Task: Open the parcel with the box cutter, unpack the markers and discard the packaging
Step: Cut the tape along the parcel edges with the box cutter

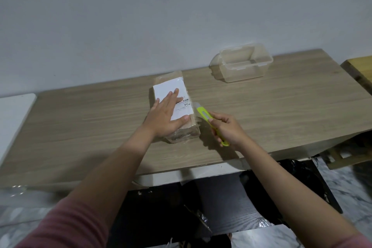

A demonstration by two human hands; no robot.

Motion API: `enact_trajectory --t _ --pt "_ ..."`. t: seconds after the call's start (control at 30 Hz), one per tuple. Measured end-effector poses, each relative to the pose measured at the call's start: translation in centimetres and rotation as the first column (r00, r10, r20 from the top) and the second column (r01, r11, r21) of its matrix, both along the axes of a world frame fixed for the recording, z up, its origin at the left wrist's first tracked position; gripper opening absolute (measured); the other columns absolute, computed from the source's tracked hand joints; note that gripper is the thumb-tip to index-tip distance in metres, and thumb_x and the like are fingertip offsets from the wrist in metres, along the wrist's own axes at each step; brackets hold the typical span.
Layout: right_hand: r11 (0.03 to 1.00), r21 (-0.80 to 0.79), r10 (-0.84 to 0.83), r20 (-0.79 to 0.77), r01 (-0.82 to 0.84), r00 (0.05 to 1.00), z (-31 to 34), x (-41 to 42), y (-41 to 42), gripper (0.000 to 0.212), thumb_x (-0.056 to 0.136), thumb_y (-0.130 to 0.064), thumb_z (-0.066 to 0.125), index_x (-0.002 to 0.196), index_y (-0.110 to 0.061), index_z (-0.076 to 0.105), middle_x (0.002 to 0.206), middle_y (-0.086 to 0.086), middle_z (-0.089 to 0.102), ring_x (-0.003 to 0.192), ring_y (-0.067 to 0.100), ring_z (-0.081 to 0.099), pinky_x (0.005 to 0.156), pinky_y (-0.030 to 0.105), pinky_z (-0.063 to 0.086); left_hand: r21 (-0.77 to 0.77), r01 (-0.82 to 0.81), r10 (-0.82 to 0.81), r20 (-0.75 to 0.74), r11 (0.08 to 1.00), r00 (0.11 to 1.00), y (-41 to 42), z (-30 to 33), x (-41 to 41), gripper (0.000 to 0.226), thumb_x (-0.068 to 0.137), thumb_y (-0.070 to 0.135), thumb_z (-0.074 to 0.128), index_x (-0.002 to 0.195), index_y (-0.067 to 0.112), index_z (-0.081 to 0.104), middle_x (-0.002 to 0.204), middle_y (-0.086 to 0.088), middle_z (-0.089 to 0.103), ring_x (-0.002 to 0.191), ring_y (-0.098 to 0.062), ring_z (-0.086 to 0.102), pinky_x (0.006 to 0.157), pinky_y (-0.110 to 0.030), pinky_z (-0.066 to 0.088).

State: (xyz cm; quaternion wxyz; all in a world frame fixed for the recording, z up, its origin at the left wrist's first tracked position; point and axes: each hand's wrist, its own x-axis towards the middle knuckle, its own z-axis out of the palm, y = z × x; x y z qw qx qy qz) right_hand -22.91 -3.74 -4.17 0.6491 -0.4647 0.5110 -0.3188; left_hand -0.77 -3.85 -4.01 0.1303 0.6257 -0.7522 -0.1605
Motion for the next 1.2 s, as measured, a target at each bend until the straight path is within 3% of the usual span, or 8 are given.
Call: enact_trajectory --t 0.17,0.47,0.83,1.2 --pt "0.997 -0.033 0.073 0.035 -0.072 0.997 -0.1 -0.2 0.1 0.037 0.096 -0.011 0.048 0.124 -0.032 0.059 0.053 0.006 0.045 0.029 0.011 0.035 0.032 0.015 0.028 -0.027 0.005 -0.004 0.013 1.0 1.0 0.1 -0.3 0.2 0.091 0.077 0.073 0.025 0.151 0.024 0.005 0.159 0.009 0.014 0.147 -0.01 0.002 0.118 -0.045 0.004" --pt "0.974 -0.092 0.202 -0.063 -0.207 0.977 0.3 -1.2 -0.7 0.039 0.096 -0.009 0.047 0.13 -0.027 0.055 0.047 0.002 0.045 0.029 0.012 0.036 0.03 0.015 0.028 -0.025 0.028 -0.027 0.041 0.999 0.999 0.1 -0.3 0.3 0.078 0.079 0.071 0.023 0.148 0.036 0.014 0.16 0.009 0.001 0.148 -0.012 -0.001 0.117 -0.047 0.003" --pt "0.932 -0.079 0.345 -0.102 -0.353 0.933 1.4 -3.0 -1.8 0.039 0.096 -0.01 0.048 0.126 -0.032 0.058 0.047 0.002 0.044 0.029 0.01 0.033 0.032 0.015 0.029 -0.011 0.049 -0.049 0.006 0.999 0.999 0.0 -0.1 -0.2 0.069 0.081 0.067 0.024 0.144 0.039 0.026 0.159 0.013 0.004 0.147 -0.009 0.001 0.117 -0.047 0.005" --pt "0.952 -0.183 0.236 -0.075 -0.246 0.969 0.0 -1.1 -0.3 0.039 0.098 -0.008 0.045 0.131 -0.028 0.054 0.044 0.001 0.045 0.027 0.011 0.036 0.032 0.015 0.027 -0.027 0.05 -0.051 -0.056 0.998 0.997 0.0 -0.2 0.0 0.068 0.084 0.065 0.026 0.146 0.036 0.024 0.16 0.011 0.002 0.148 -0.013 0.0 0.116 -0.05 0.006"
